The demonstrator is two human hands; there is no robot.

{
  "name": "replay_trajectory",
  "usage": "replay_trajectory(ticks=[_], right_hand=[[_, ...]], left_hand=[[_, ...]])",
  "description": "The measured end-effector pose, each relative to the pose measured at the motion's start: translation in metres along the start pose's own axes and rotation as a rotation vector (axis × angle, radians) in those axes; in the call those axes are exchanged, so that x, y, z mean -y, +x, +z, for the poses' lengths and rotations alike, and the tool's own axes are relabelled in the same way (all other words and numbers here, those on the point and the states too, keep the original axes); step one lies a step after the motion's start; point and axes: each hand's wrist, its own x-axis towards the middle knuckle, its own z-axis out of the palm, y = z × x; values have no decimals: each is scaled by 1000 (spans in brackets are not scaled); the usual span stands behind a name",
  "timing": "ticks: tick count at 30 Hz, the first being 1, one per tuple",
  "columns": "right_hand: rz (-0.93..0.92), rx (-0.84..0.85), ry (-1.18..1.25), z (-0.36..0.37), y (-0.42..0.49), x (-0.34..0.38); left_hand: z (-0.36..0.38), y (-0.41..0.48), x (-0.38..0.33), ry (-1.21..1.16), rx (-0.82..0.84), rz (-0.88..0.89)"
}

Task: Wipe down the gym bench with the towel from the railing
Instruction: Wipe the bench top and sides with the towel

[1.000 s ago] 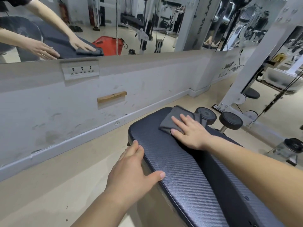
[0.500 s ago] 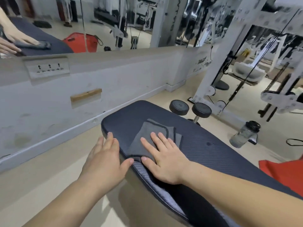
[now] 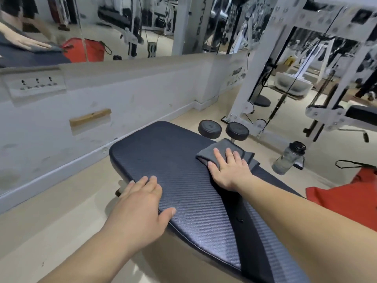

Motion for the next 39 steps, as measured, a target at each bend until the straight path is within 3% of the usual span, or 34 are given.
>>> replay_trajectory(ticks=[6, 13, 16, 22, 28, 33, 36, 39], right_hand=[[-160, 8, -55, 22, -90, 3], [-363, 165, -144, 23, -165, -28], [-291, 157, -163, 13, -121, -48], [99, -3, 53, 15, -50, -47], [-114, -2, -3, 32, -115, -42], [-297, 113, -77, 39, -179, -56], [-318, 145, -120, 29, -158, -66], [-221, 99, -90, 20, -113, -68]], left_hand=[[-1, -2, -31, 14, -11, 73], [-10, -17, -58, -7, 67, 114], [-4, -25, -58, 14, 57, 138], [6, -40, -58, 5, 7, 145], [12, -41, -66, 34, -34, 177], [11, -32, -65, 63, 9, 168], [14, -27, -65, 46, 23, 155], [16, -28, -67, 26, 16, 141]])
